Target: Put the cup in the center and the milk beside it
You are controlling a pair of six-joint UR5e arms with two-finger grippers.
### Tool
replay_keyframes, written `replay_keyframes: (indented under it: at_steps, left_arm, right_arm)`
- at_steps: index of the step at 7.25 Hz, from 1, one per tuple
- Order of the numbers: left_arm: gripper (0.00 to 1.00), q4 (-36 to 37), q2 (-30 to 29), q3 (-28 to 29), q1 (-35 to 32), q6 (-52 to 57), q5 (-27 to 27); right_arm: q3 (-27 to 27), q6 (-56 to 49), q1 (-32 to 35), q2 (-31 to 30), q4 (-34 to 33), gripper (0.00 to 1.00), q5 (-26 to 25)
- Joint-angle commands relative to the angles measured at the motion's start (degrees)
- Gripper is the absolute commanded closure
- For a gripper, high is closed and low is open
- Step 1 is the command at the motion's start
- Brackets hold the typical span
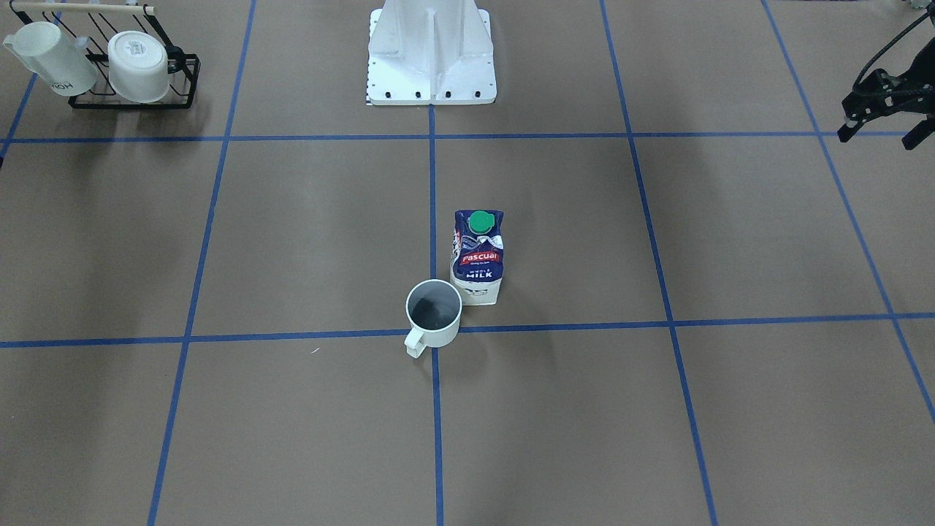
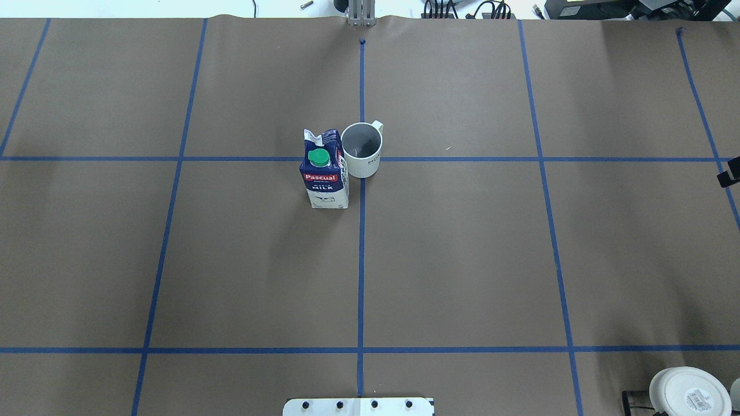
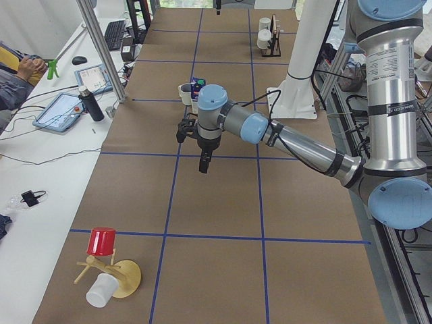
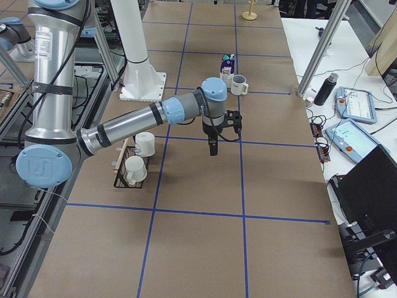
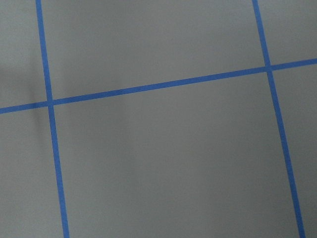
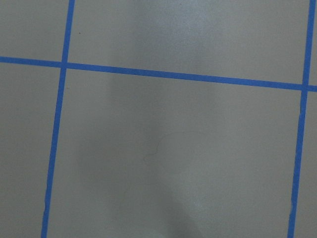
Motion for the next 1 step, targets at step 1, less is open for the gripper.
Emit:
replay_keyframes:
  at_steps: [1]
  left_arm:
    - [0.02, -0.16, -0.15, -0.15, 0.11, 0.00, -0.39]
  right_arm:
    - [0.16, 0.19, 0.00, -0.11, 0.07, 0.00, 0.00]
